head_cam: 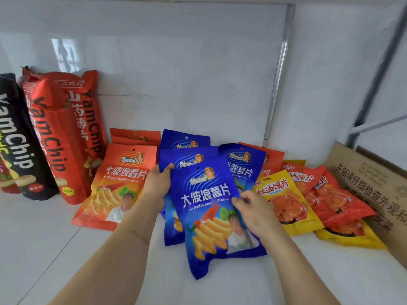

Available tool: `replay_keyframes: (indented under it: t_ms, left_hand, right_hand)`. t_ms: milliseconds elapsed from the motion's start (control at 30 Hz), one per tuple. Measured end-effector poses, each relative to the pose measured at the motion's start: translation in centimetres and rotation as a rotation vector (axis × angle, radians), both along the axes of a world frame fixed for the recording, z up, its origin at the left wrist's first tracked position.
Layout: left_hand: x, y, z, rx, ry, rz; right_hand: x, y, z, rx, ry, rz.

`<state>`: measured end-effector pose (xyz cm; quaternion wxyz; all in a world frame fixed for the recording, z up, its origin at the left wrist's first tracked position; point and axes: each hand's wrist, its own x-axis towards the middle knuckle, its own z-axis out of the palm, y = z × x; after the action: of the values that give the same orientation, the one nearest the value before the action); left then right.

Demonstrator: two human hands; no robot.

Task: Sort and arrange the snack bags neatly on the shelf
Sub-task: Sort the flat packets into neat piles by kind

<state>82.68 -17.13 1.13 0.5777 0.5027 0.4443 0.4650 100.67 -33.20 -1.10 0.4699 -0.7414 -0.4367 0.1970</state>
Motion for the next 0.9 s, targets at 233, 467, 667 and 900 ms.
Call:
replay_keyframes:
  t_ms: [233, 467, 667, 900]
  left_hand:
    - [-0.4, -1.4, 0.4, -0.075, -0.093, -0.024]
    - [-1.2, -1.8, -0.4, -0.042, -0.122, -0.086]
    - [-1.9, -0.5, -0.6, 0.027, -0.009, -0.059]
    - [-3.3, 0.9, -0.8, 0.046, 0.054, -0.021]
  right_hand:
    - [-1.6, 0.6, -0.8, -0.057, -0.190, -0.022]
    - [-2.6, 1.6, -0.3, -0.057, -0.220, -0.020]
    - [-0.3, 2.8, 1.6, -0.044, -0.158, -0.140]
    - [2.8, 6.0, 1.4, -0.019, 0.062, -0.381]
